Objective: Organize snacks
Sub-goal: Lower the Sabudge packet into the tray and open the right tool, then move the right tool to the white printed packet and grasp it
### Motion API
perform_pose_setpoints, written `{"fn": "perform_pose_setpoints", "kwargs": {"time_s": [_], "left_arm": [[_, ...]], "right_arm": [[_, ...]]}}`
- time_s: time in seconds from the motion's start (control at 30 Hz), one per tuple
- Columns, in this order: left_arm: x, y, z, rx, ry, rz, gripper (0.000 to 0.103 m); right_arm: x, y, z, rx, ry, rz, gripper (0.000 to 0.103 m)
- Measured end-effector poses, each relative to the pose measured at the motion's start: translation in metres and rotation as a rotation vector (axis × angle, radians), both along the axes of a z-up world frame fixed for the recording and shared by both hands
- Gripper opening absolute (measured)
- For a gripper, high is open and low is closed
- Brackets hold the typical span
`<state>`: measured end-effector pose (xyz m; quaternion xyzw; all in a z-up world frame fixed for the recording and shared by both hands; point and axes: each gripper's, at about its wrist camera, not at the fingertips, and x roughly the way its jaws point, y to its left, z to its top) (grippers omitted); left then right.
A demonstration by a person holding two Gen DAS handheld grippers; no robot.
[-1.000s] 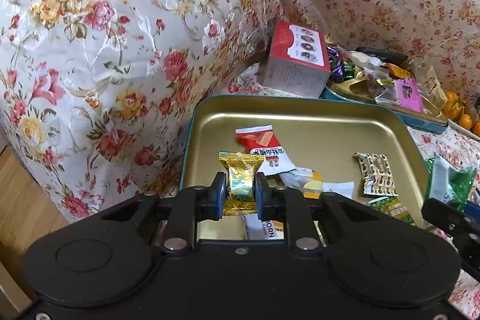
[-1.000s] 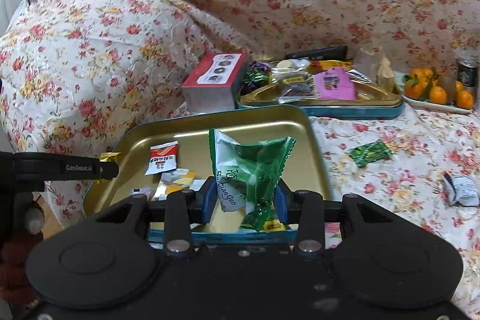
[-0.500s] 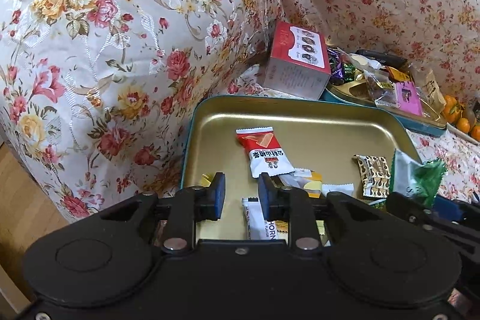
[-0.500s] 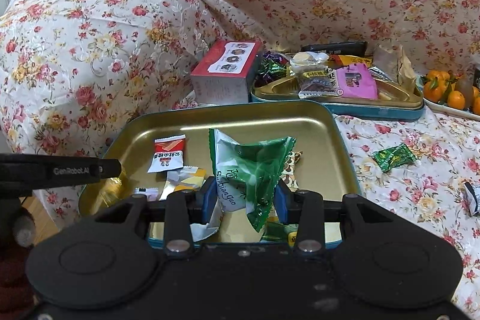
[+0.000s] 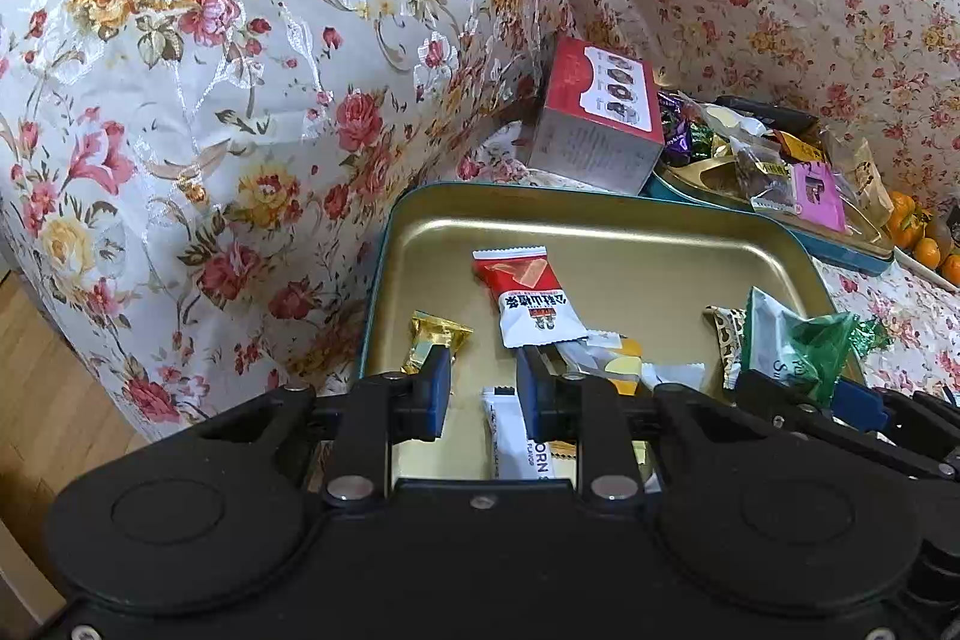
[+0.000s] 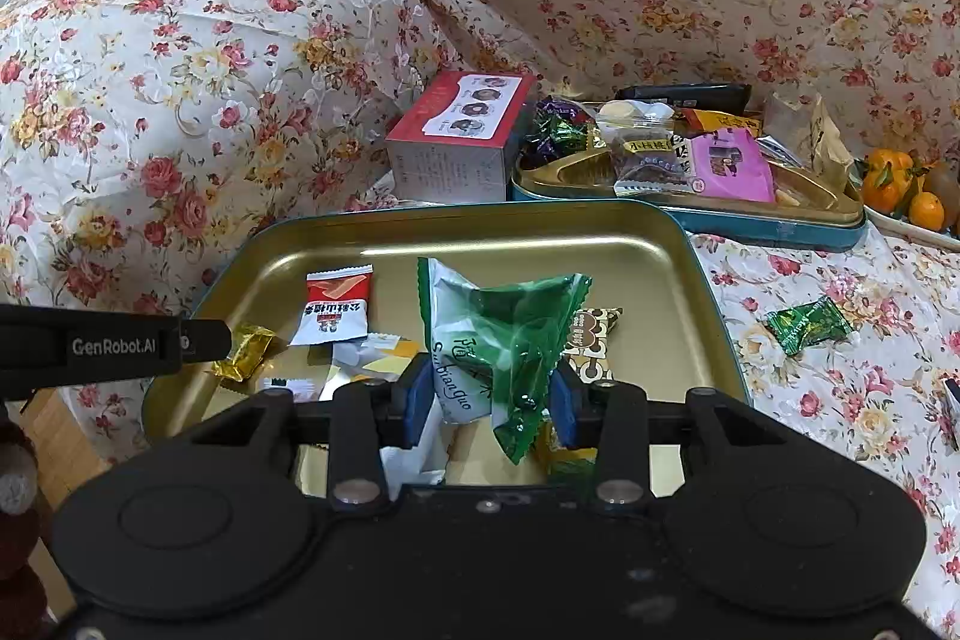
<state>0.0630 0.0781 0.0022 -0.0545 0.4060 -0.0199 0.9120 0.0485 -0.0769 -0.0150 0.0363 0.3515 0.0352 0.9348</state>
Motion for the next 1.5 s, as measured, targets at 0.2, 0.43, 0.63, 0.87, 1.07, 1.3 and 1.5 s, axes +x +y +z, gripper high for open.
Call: {"fn": "perform_pose_setpoints", "kwargs": {"time_s": [0.2, 0.43, 0.63, 0.87, 1.07, 1.3, 1.5], "left_arm": [[0.000, 0.000, 0.000, -0.010, 0.014, 0.003, 0.034], [-0.001, 0.000, 0.000, -0.010, 0.013, -0.001, 0.034], [-0.001, -0.004, 0.000, 0.001, 0.008, -0.012, 0.034], [-0.005, -0.011, 0.002, 0.010, -0.001, -0.037, 0.034], [-0.011, -0.020, 0.005, 0.016, -0.015, -0.070, 0.034], [-0.022, -0.040, 0.006, 0.036, -0.028, -0.131, 0.034], [-0.034, -0.061, 0.006, 0.053, -0.036, -0.205, 0.034]], "right_arm": [[-0.002, 0.003, 0.000, -0.021, -0.018, 0.005, 0.044], [-0.006, 0.000, 0.002, -0.019, -0.025, -0.001, 0.044], [-0.013, -0.003, 0.007, -0.019, -0.045, -0.019, 0.044], [-0.023, -0.010, 0.013, -0.019, -0.061, -0.038, 0.044], [-0.035, -0.020, 0.015, -0.025, -0.064, -0.058, 0.044], [-0.052, -0.038, 0.015, -0.042, -0.063, -0.100, 0.044], [-0.071, -0.065, 0.006, -0.053, -0.038, -0.171, 0.045]]}}
